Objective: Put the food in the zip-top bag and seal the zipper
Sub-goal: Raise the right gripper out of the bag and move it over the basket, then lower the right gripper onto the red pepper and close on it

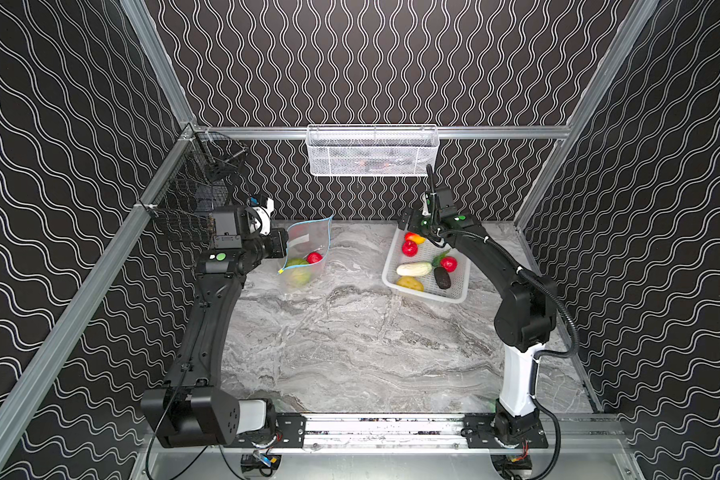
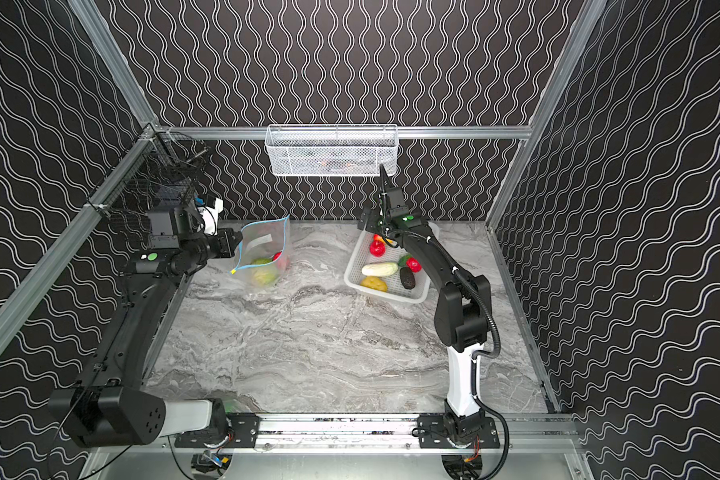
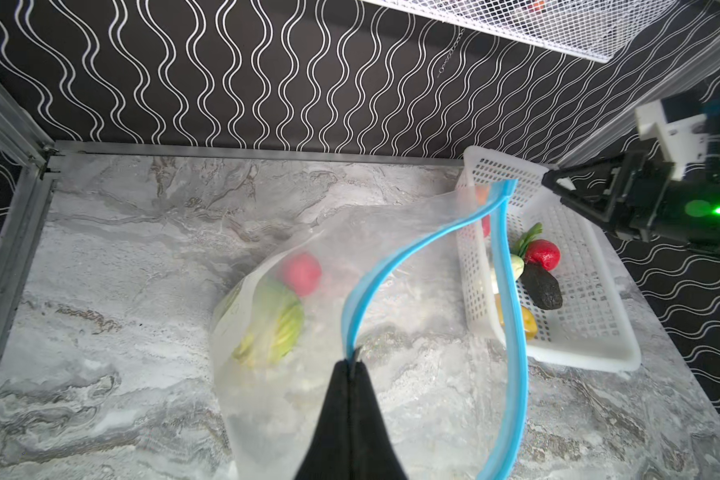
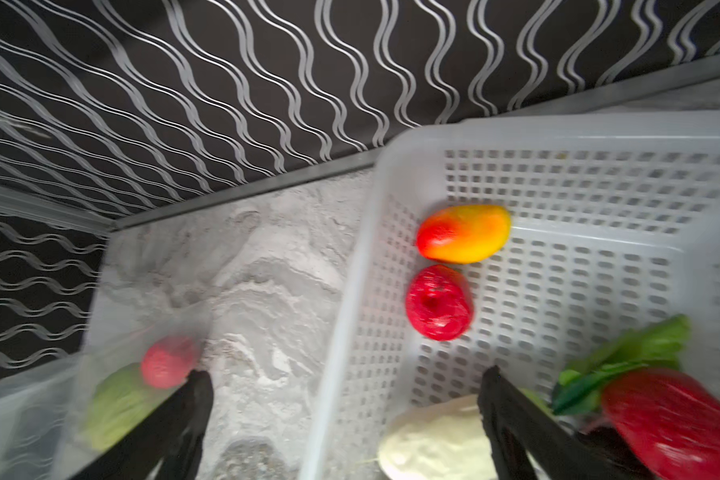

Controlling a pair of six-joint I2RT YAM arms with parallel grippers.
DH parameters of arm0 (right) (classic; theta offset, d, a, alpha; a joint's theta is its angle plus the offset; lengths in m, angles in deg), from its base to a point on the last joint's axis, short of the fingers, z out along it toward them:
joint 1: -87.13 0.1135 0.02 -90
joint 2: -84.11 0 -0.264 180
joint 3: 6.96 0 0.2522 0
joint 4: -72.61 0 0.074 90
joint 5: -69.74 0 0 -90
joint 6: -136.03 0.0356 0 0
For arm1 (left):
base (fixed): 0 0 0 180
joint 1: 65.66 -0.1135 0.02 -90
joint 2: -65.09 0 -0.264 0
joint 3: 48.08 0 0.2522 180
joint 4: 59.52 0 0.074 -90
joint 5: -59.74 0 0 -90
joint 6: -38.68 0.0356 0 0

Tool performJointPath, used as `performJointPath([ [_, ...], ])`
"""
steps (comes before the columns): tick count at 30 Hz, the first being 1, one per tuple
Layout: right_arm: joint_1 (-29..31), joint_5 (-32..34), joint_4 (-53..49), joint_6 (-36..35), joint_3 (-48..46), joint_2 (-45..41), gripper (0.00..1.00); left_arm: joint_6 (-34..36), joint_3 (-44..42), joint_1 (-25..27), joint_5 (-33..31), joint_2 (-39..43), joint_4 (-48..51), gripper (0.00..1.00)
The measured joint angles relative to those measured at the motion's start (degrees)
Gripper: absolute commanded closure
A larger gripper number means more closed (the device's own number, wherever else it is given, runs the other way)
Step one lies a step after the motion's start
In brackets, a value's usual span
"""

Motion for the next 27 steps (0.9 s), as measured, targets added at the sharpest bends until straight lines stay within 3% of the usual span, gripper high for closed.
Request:
performJointPath([
  [27,-3.4,-0.4,-3.0,-1.4,-1.0,7.9,0.01,0.5,1.6,-0.5,3.6,-1.0,0.5,1.0],
])
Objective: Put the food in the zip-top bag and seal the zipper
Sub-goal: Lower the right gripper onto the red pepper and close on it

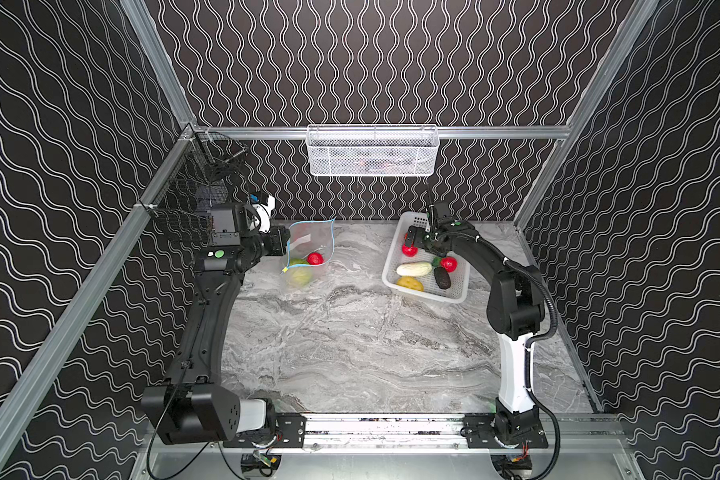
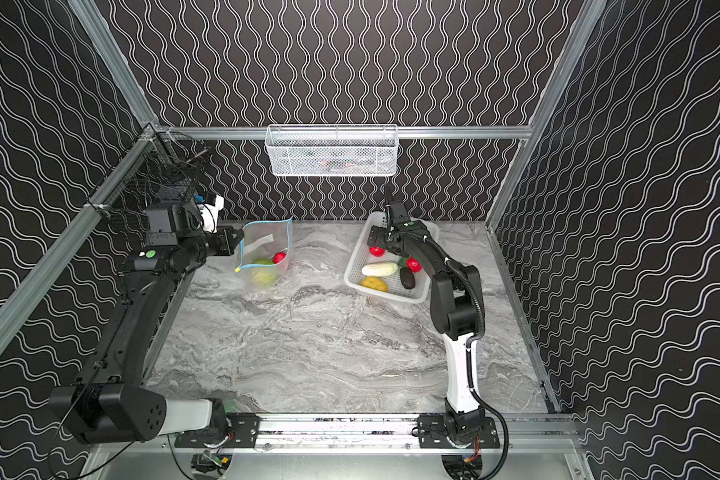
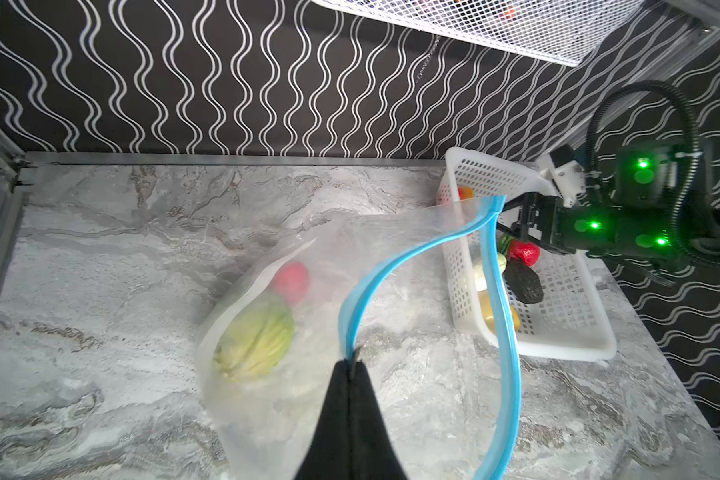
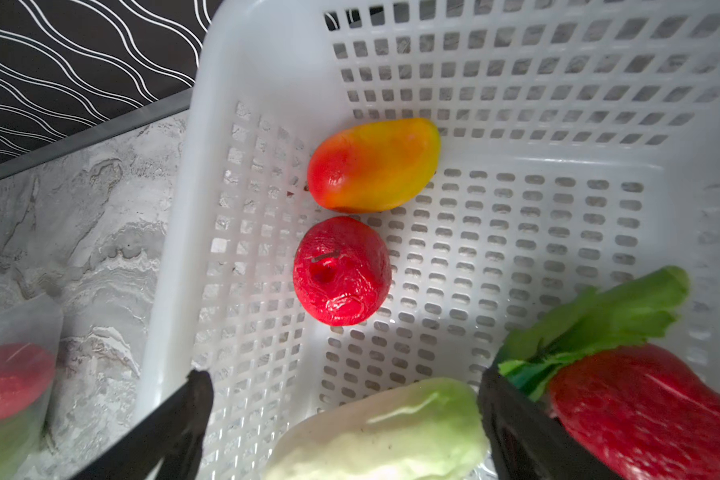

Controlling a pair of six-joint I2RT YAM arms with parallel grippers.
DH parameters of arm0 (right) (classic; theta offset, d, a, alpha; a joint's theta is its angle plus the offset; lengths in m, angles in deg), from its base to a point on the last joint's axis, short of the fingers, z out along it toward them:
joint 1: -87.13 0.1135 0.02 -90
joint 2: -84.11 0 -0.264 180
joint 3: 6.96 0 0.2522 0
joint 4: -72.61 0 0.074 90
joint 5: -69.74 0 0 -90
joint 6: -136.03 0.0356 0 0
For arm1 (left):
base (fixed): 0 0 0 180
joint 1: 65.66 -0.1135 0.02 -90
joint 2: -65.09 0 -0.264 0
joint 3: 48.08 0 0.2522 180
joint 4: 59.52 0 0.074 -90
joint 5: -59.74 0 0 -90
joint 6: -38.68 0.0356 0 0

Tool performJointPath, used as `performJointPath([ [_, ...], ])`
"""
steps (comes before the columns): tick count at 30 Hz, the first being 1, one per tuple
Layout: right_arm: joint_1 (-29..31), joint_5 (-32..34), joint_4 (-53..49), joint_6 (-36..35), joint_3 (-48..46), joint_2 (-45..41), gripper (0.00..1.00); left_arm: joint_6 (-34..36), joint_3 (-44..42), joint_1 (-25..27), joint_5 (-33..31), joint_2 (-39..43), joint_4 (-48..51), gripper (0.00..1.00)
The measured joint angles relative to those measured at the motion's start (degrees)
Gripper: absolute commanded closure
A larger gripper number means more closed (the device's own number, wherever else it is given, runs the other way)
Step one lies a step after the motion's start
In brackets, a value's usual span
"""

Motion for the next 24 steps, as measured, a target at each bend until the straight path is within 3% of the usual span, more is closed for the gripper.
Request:
performJointPath([
  [16,-0.5,-0.4,0.5,-0.4,2.0,3.6,0.01,-2.0,-1.9,0.0,3.1,-0.4,-1.0,1.0],
  [24,-0.6,-0.4,0.4,-0.4,8.4,8.1,0.06,-2.1,-3.1,0.0,3.0,0.8,-1.3,1.0],
])
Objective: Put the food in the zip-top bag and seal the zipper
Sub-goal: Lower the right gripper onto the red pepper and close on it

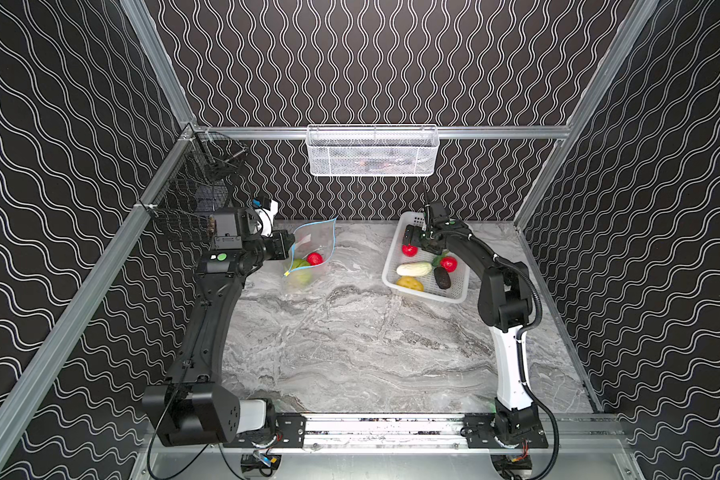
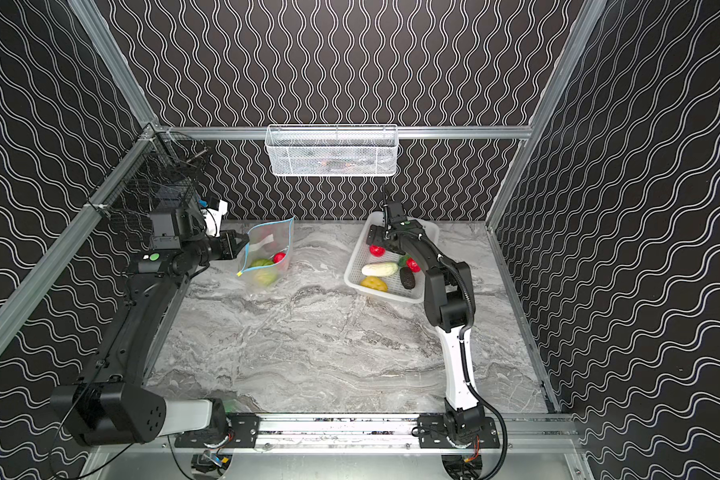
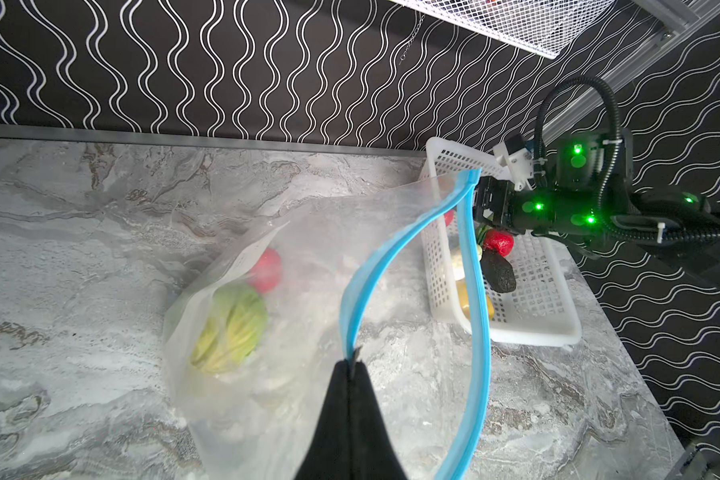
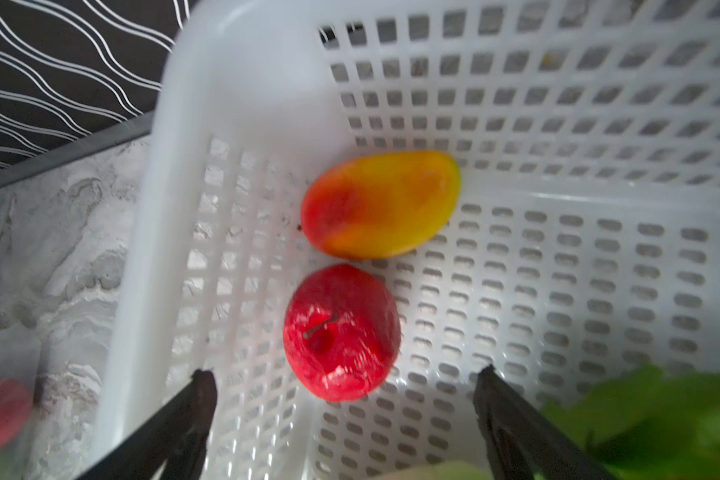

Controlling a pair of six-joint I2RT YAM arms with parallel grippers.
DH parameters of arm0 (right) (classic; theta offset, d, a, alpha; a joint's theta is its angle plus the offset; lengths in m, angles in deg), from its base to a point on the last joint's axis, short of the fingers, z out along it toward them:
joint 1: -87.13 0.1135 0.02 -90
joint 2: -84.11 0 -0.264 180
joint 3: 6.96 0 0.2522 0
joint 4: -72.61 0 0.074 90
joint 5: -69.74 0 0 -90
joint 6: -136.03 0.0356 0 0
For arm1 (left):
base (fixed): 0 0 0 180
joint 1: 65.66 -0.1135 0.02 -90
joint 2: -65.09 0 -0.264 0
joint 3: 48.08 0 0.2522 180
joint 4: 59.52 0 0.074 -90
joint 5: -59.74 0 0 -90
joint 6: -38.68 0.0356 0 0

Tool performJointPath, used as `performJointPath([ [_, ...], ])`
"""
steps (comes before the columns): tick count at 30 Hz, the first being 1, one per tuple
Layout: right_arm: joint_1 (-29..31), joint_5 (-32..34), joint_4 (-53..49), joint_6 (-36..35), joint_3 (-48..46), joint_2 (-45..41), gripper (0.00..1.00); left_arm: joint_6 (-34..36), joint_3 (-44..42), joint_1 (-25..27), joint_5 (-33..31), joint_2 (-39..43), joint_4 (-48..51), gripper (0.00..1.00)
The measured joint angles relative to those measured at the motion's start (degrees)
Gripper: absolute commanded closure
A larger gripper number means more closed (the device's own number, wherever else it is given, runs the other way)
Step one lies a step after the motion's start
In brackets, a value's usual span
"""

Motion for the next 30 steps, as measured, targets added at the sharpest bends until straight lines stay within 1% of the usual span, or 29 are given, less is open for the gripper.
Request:
performJointPath([
  [6,0.0,0.0,0.0,0.0,1.2,1.5,0.13,0.0,-0.3,0.0,-0.3,0.3,-0.1,1.0],
  [17,-0.1,-0.8,-0.1,0.0,1.9,4.9,0.16,0.2,0.4,0.0,-0.5,-0.6,-0.4,1.0],
  [22,-0.1,-1.7,-0.9,0.0,5.6,7.3,0.19,0.2,-1.4,0.0,-1.3,-0.2,-0.7,1.0],
  [27,-0.1,-1.9,-1.1,0.0,6.4,8.2,0.27,0.2,-1.4,0.0,-1.6,0.2,-0.7,1.0],
  [30,-0.1,-2.1,-1.2,0.0,6.4,8.6,0.37,0.2,-1.2,-0.1,-1.8,0.2,-0.7,1.0],
])
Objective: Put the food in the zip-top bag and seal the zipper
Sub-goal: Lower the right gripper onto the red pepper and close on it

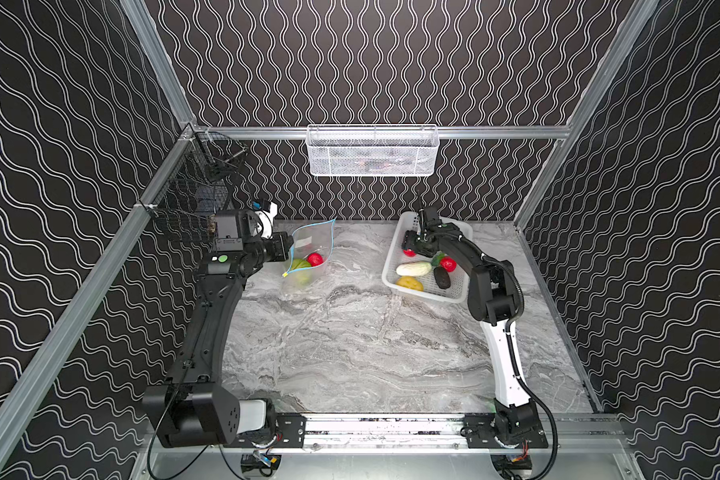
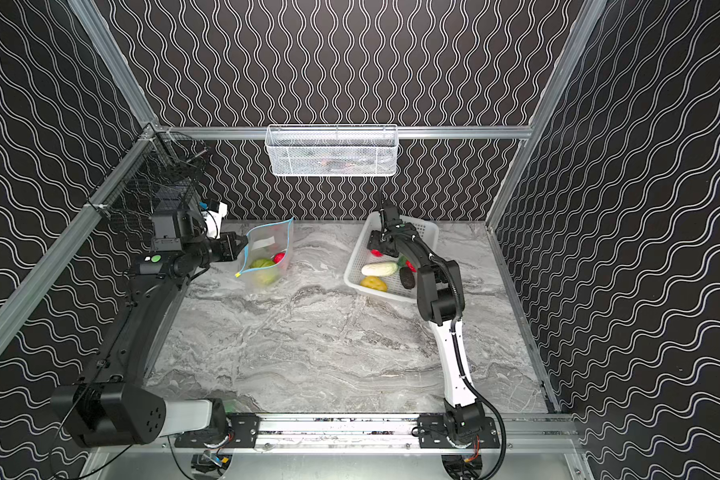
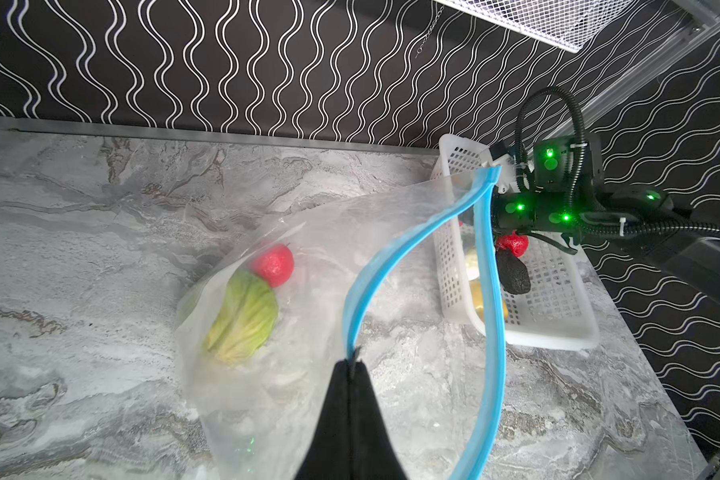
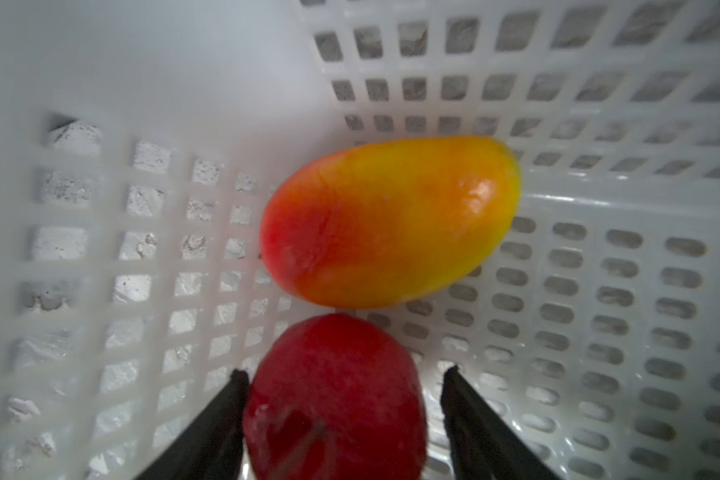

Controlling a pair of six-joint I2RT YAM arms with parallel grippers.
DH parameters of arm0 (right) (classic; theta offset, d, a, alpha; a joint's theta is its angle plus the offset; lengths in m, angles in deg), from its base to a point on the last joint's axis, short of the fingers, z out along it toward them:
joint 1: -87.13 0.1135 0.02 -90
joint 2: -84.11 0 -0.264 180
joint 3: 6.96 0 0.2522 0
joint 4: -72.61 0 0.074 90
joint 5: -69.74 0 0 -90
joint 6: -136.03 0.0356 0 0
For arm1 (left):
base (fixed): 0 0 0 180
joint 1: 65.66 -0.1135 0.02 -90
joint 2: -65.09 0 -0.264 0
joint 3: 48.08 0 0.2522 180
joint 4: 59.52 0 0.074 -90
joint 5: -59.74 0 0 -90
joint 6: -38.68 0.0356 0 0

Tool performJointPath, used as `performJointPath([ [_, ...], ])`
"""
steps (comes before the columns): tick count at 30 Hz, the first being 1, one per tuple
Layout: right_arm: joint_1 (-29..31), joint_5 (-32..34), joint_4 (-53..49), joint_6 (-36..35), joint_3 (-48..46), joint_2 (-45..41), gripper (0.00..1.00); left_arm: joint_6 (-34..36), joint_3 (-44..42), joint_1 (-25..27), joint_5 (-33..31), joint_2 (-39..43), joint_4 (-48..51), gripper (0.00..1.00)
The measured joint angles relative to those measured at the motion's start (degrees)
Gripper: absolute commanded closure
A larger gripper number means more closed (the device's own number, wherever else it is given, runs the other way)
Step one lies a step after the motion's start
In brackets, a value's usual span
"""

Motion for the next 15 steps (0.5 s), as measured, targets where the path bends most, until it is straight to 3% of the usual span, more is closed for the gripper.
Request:
performJointPath([
  [6,-0.1,-0.3,0.3,0.0,-0.4,-0.2,0.51,0.0,0.1,-0.1,0.0,0.0,0.0,1.0],
  [15,-0.4,-1.0,1.8,-0.9,-8.6,-6.6,0.57,0.0,0.0,-0.6,0.0,-0.1,0.0,1.0],
])
